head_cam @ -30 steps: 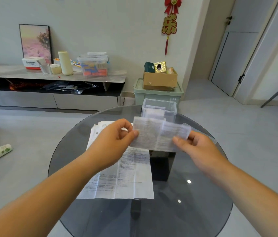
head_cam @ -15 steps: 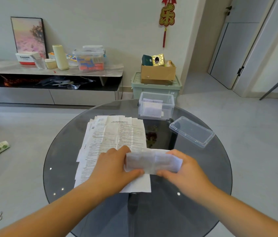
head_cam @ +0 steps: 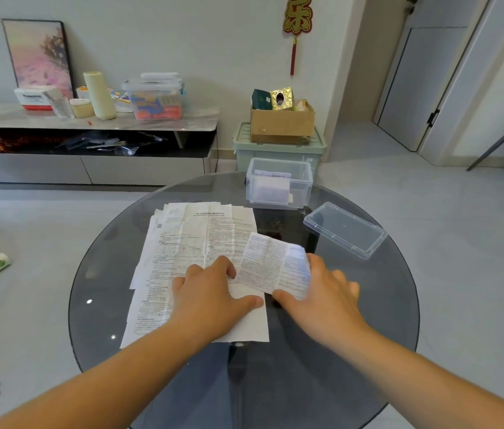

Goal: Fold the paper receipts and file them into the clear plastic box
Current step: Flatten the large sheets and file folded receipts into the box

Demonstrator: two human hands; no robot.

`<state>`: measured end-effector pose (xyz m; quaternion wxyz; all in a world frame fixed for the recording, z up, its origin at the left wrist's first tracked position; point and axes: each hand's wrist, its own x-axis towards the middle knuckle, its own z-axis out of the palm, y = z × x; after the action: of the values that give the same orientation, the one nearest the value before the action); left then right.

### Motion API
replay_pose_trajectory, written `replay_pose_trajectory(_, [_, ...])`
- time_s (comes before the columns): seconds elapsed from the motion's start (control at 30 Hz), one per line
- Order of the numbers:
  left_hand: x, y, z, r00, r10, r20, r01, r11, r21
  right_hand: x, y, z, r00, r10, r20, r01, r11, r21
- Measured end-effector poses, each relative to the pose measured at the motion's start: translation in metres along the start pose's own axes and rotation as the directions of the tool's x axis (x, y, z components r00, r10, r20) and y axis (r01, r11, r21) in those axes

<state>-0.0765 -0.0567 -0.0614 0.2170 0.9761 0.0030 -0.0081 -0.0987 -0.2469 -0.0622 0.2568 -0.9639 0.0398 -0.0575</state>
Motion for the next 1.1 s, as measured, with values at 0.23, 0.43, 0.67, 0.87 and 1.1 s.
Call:
replay_pose_trajectory(0.23, [-0.001,0.003,0.0,0.972,0.179,-0.149,-0.171,0.983,0.065,0.011,0.006,-0.001,1.0,0.003,0.01,-0.003,1.0,0.0])
replay_pose_trajectory(0.43, [-0.006,-0.005,0.01,0.812,0.583,-0.033,-0.577,0.81,0.104,0.017,0.011,-0.002,0.999,-0.029,0.04,0.026,0.998,0.058])
replay_pose_trajectory(0.67, [0.01,0.01,0.005,0.958,0.284,-0.035,-0.285,0.959,-0.013,0.011,0.002,0.0,1.0,-0.006,0.014,0.007,0.999,-0.051])
replay_pose_trajectory(0.87, [0.022,0.019,0.0,0.991,0.105,0.083,-0.106,0.994,0.006,0.012,-0.004,-0.011,0.988,0.147,0.048,-0.137,0.976,-0.167])
replay_pose_trajectory(1.1, [0.027,0.023,-0.021,0.962,0.047,0.269,-0.012,0.991,-0.134,0.019,0.012,-0.035,0.94,0.279,0.195,-0.244,0.952,-0.185])
